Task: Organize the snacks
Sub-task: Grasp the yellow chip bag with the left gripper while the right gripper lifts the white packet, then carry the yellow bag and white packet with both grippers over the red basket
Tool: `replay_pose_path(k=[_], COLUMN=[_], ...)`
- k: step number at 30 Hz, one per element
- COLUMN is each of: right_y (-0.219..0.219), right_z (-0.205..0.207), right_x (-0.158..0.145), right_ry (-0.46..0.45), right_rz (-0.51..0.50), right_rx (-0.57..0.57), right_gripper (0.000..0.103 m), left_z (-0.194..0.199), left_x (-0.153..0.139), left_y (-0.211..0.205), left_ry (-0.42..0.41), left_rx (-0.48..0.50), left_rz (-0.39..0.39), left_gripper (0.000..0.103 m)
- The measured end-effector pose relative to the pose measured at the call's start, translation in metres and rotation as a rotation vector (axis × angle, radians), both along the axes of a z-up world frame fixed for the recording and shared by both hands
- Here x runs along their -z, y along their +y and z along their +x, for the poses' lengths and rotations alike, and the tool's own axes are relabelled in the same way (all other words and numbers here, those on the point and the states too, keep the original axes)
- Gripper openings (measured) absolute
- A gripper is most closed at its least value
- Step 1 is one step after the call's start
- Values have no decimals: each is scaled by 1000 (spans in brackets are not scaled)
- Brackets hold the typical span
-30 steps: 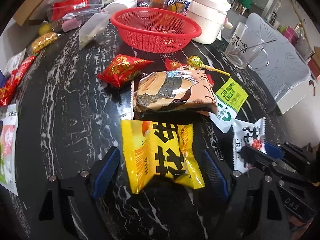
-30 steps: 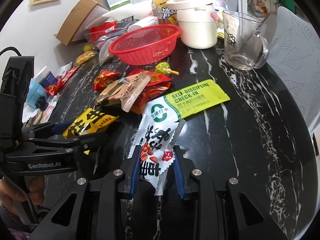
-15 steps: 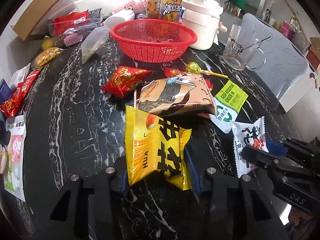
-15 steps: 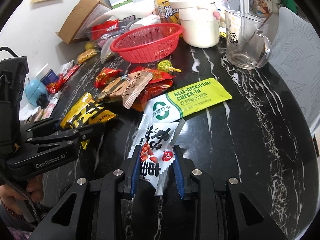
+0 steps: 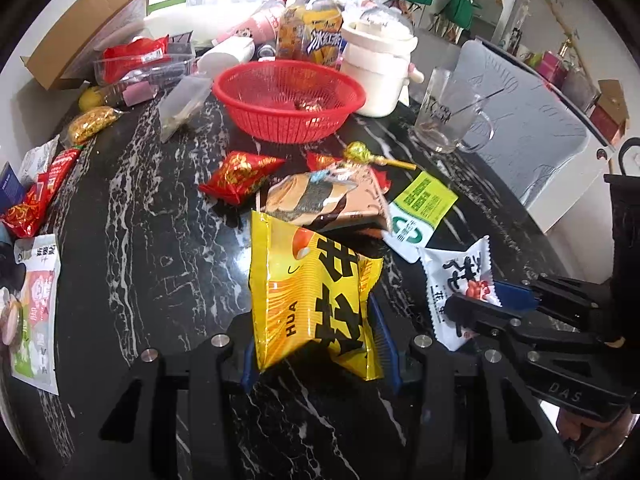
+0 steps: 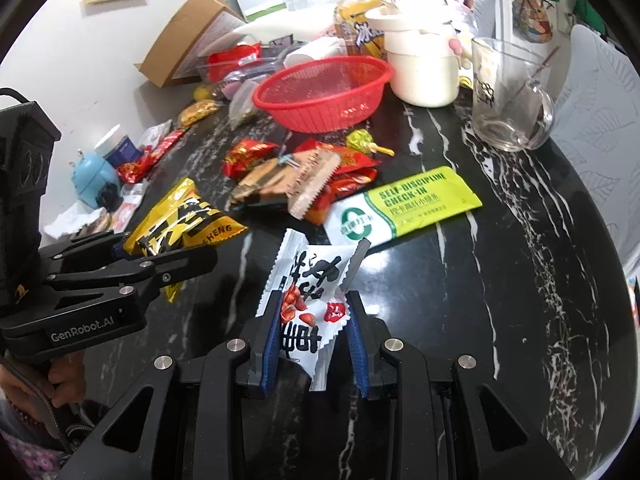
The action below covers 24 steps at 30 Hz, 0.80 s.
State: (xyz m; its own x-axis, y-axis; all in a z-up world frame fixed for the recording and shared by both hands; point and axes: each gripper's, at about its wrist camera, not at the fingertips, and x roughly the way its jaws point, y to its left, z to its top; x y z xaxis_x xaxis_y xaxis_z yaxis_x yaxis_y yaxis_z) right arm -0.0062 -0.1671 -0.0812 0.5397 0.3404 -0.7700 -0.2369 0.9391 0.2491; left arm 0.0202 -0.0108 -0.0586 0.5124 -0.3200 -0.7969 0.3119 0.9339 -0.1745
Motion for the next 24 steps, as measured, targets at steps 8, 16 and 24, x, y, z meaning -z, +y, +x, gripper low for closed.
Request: replay_pose_path(k=[8,16,24], right_y=[5,11,15], right_z=[1,12,31], right_x=[-24,-54,-83], right_ry=[-54,-128,-193], right_rz=[11,-5,18], right_rx=[-26,-69,-99], right_gripper=[30,30,29], left_z=[0,5,21], left_x=[-27,-53,-83], left_y=[7,13,13], left_ry=[-61,-137,-222], left_rx=[-8,-22,-23], left_rz=[-31,-65,-95], left_gripper=[46,46,46])
